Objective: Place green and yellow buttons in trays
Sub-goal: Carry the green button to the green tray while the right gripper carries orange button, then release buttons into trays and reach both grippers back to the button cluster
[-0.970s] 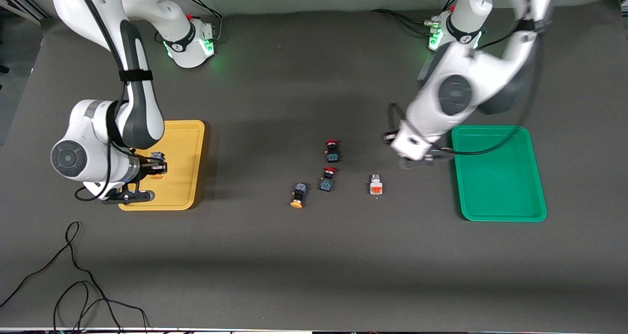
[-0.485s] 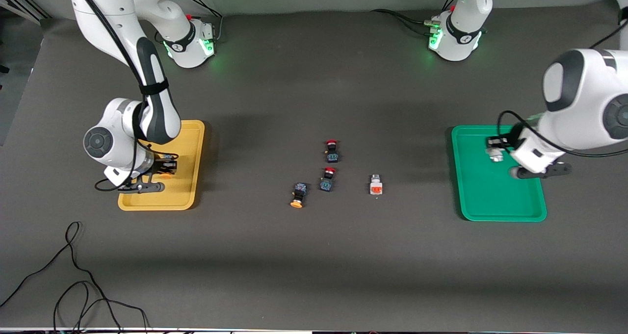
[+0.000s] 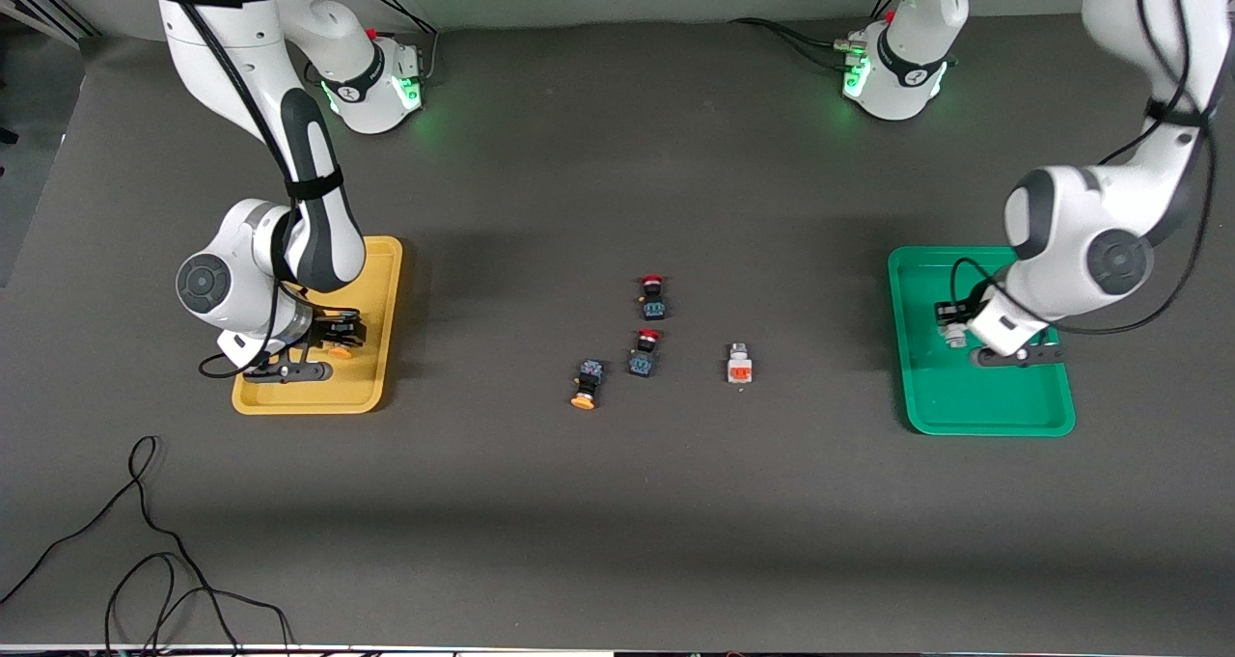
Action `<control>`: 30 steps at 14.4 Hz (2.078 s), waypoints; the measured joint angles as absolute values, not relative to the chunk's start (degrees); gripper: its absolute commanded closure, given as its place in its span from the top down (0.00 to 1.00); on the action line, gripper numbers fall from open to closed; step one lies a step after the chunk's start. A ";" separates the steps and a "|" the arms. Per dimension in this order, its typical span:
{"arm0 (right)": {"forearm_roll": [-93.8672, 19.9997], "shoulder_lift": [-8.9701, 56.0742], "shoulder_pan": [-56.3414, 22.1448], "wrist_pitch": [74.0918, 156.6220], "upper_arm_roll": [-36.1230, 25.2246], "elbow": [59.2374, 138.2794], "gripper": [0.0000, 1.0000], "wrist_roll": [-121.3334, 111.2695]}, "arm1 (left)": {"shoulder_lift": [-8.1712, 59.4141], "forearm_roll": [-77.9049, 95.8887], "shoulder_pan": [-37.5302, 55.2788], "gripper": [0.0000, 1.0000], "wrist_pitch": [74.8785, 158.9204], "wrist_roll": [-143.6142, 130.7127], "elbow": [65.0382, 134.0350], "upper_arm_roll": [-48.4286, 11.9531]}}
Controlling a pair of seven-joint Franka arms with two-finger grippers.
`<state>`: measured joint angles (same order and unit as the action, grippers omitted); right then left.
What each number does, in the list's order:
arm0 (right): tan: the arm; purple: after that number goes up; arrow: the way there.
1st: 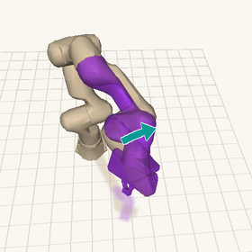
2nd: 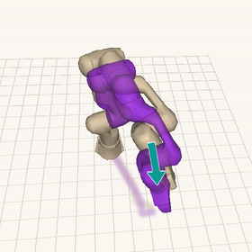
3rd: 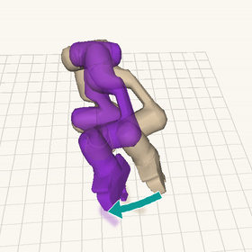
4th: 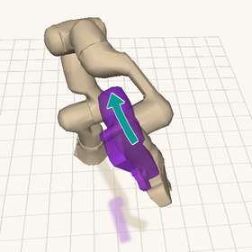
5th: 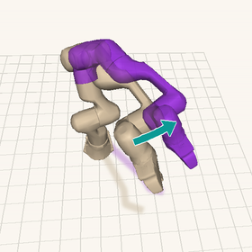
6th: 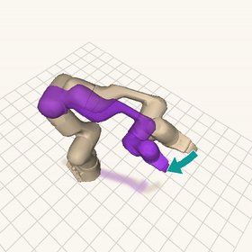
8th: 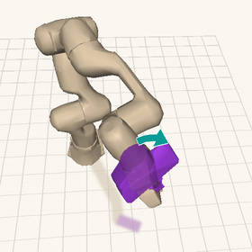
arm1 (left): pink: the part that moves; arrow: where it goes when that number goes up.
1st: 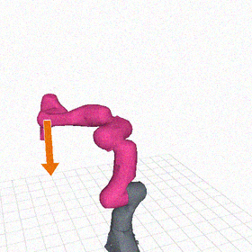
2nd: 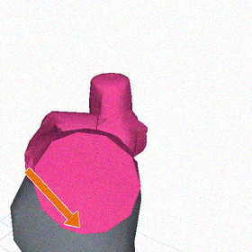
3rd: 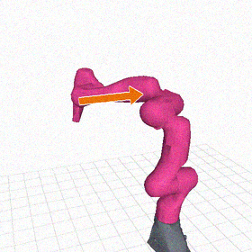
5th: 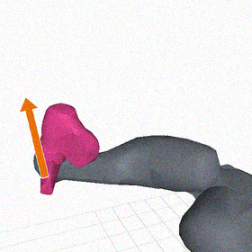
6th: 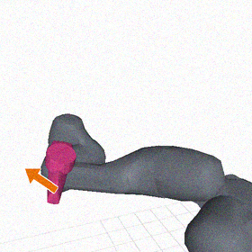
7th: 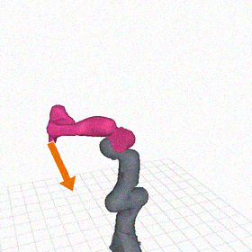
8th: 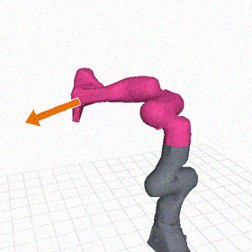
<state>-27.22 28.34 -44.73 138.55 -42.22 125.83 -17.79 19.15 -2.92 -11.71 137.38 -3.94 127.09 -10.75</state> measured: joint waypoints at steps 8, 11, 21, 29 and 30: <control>-28.14 22.92 -50.26 121.32 -42.10 110.68 0.99 2.11 | 18.32 -4.22 -12.92 1.00 127.18 -3.79 118.85 -10.86; -28.14 27.05 -53.39 118.69 -41.07 102.31 0.99 12.88 | 15.44 -4.23 -12.92 1.00 114.26 -3.76 109.58 -11.20; -31.39 50.65 -53.37 118.37 -30.16 78.52 0.98 32.57 | 15.27 -3.13 -3.39 1.00 110.52 -21.18 101.32 -18.38; -31.48 57.25 -53.42 125.28 -26.73 75.50 0.36 36.76 | 21.67 -3.93 12.25 1.00 123.70 -38.70 101.68 -18.55; -31.48 57.61 -53.41 125.60 -26.64 75.50 0.09 36.77 | 22.71 -4.62 13.28 1.00 124.62 -38.86 101.68 -18.54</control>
